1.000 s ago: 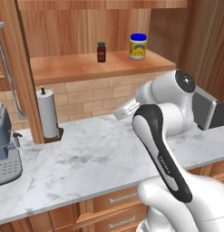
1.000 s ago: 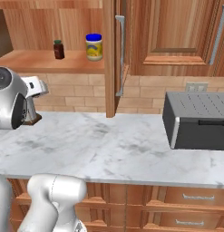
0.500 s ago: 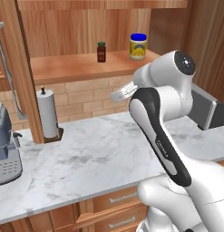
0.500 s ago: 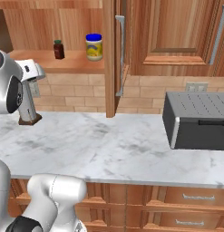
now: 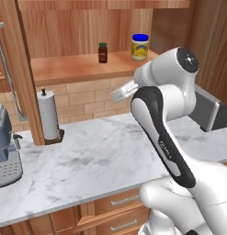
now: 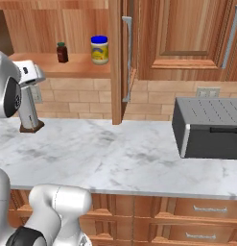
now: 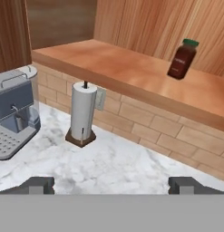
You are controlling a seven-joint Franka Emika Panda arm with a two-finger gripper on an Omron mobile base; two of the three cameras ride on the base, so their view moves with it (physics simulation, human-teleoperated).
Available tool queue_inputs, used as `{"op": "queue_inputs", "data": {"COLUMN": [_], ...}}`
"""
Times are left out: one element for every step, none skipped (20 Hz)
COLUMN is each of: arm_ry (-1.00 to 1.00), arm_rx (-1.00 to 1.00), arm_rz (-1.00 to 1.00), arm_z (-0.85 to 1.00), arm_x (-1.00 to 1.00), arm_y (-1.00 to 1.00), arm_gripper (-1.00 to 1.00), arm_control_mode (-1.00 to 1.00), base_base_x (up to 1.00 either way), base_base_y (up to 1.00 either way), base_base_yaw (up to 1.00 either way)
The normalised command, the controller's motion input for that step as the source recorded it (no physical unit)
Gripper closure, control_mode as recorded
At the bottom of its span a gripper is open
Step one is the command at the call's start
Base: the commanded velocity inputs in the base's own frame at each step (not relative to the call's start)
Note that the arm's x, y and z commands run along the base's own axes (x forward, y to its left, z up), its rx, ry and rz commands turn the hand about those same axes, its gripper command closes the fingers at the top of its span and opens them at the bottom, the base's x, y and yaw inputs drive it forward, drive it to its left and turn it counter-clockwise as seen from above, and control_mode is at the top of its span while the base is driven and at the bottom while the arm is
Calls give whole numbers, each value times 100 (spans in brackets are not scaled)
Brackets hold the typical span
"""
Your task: Collect the paprika, mayonnaise, and shaker from the cabinet and place them next to the stove.
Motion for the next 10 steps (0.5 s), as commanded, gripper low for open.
{"op": "queue_inputs", "data": {"arm_ry": [0, 0, 0, 0, 0, 0, 0, 0, 0, 0], "arm_rx": [4, 6, 7, 5, 0, 0, 3, 4, 6, 5], "arm_rz": [0, 0, 0, 0, 0, 0, 0, 0, 0, -2], "arm_z": [9, 7, 2, 0, -8, -12, -10, -7, 0, 0], "arm_x": [3, 5, 7, 8, 26, 41, 38, 30, 27, 29], "arm_y": [12, 2, 1, 6, 0, -8, -11, 0, -1, -12], "arm_gripper": [-100, -100, -100, -100, -100, -100, -100, -100, -100, -100], "arm_control_mode": [-100, -100, -100, -100, -100, -100, -100, -100, -100, -100], "base_base_x": [0, 0, 0, 0, 0, 0, 0, 0, 0, 0], "base_base_y": [0, 0, 0, 0, 0, 0, 0, 0, 0, 0], "base_base_yaw": [0, 0, 0, 0, 0, 0, 0, 0, 0, 0]}}
